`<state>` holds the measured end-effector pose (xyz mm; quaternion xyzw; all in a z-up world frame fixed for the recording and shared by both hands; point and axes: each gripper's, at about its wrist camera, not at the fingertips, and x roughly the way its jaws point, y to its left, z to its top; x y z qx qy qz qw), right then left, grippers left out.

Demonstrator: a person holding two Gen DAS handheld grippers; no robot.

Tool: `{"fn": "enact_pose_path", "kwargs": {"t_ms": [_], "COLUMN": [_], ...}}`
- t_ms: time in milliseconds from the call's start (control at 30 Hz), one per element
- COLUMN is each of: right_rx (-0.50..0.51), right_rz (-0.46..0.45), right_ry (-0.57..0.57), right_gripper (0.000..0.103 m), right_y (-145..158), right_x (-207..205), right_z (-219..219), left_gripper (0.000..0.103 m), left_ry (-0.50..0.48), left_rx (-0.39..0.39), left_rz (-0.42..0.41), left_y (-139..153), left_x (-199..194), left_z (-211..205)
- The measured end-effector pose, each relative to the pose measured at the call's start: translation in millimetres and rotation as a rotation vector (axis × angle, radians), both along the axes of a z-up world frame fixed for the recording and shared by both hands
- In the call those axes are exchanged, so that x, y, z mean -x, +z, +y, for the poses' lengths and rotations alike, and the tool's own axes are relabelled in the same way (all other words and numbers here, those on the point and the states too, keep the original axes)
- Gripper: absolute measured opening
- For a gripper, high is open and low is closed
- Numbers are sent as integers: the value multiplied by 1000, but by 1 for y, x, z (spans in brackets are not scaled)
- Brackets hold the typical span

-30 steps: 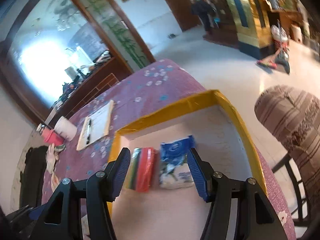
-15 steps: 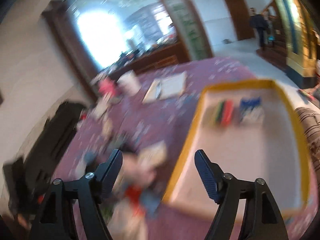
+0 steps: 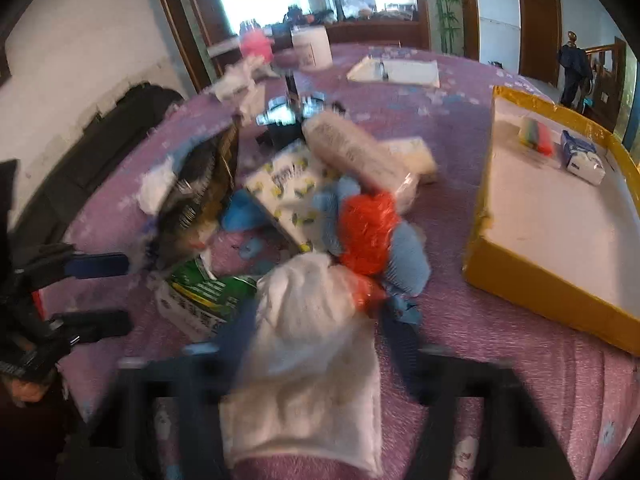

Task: Organize soft objects
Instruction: 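Move both open grippers back to the pile of items on the table, then grasp the rice bag with left gripper while right gripper grasps the white cloth, then release rice bag into tray with left gripper while right gripper carries the cloth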

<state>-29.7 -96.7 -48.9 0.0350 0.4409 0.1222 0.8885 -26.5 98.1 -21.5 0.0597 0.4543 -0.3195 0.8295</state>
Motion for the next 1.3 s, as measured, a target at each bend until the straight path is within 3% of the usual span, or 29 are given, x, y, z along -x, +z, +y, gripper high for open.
{"fn": "enact_pose_path", "kwargs": {"t_ms": [33, 67, 200, 367, 500, 600, 700, 733, 767, 833, 1300], "right_rx": [-4, -24, -95, -132, -141, -165, -202, -209, -214, -229, -234], "right_rz": [-5, -23, -99, -161, -171, -178, -170, -170, -173, -178, -196], "right_ry": [6, 16, 8, 7, 8, 1, -3, -7, -10, -7, 13], "right_gripper": [18, 14, 14, 14, 14, 14, 14, 14, 14, 14, 14], "right_y": [1, 4, 18, 27, 28, 28, 26, 26, 26, 28, 33], "right_x": [2, 8, 35, 58, 64, 66, 63, 63, 62, 62, 60], "right_z": [0, -3, -22, -35, -34, -39, -43, -44, -45, -45, -35], "left_gripper": [68, 68, 70, 72, 72, 61, 35, 14, 5, 5, 5], "left_ry": [-6, -14, -66, -55, -28, 7, 48, 63, 63, 46, 40], "left_rx": [-1, -3, -25, -108, -107, -162, -161, -152, -134, -70, -5], "left_rz": [-2, -4, -16, -22, 62, -3, -35, -37, -24, 26, -34], "left_y": [0, -1, -3, -14, -26, -26, -23, -20, -18, -12, 14], "left_x": [3, 5, 10, -5, -23, -17, -15, -17, -18, -21, -10], "left_z": [-1, -4, -19, -47, -66, -75, -66, -61, -56, -47, -23]}}
